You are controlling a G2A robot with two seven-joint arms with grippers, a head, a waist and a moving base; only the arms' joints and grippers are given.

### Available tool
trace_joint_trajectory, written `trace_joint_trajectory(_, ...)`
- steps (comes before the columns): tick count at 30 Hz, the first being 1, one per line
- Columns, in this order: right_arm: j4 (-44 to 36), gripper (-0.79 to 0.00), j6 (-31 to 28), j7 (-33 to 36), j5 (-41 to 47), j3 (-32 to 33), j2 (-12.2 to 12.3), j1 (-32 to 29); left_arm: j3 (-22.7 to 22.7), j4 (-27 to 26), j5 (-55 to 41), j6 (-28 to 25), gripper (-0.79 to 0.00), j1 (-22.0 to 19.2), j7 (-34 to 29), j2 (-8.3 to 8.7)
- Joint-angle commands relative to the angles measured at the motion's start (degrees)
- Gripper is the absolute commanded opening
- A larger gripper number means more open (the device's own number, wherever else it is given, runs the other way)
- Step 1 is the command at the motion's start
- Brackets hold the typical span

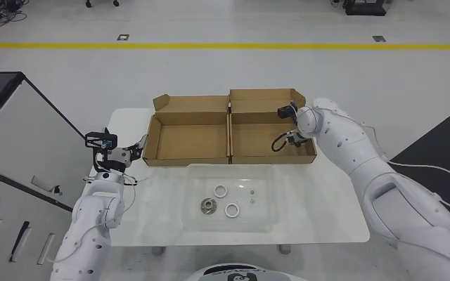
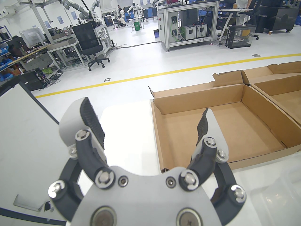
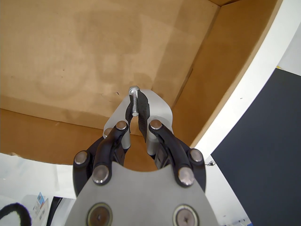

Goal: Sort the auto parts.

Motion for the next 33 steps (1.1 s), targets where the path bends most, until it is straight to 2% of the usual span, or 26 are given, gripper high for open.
trace_joint_trajectory(1,0.6,-0.785,-0.2,-0.1,0.0,-0.1,-0.3,0.2,0.0,0.0,0.0,0.0,0.0,0.0,0.0,0.0)
trace_joint_trajectory(6,1.8,-0.776,-0.3,0.3,0.0,-0.1,-0.9,0.3,0.0,0.0,0.0,0.0,0.0,0.0,0.0,0.0)
trace_joint_trajectory(10,2.1,-0.493,-0.8,0.2,0.4,0.1,-1.2,0.3,0.0,0.0,0.0,0.0,0.0,0.0,0.0,0.0)
trace_joint_trajectory(12,1.9,-0.397,-0.8,0.0,0.1,0.2,-1.3,0.3,0.0,0.0,0.0,0.0,0.0,0.0,0.0,0.0)
trace_joint_trajectory(14,1.8,-0.083,-0.6,-0.4,0.2,0.7,-1.3,0.4,0.0,0.0,0.0,0.0,0.0,0.0,0.0,0.0)
trace_joint_trajectory(15,1.6,0.0,-0.5,-0.8,-0.2,0.8,-1.3,0.5,0.0,0.0,0.0,0.0,0.0,0.0,0.0,0.0)
trace_joint_trajectory(24,-4.0,0.0,0.2,-1.2,-0.2,4.4,-0.3,1.0,0.0,0.0,0.0,0.0,0.0,0.0,0.0,0.0)
trace_joint_trajectory(29,-10.3,0.0,-1.5,0.5,0.9,8.4,1.3,0.0,0.0,0.0,0.0,0.0,0.0,0.0,0.0,0.0)
trace_joint_trajectory(33,-18.0,0.0,-3.3,4.3,2.0,12.9,3.3,-2.1,0.0,0.0,0.0,0.0,0.0,0.0,0.0,0.0)
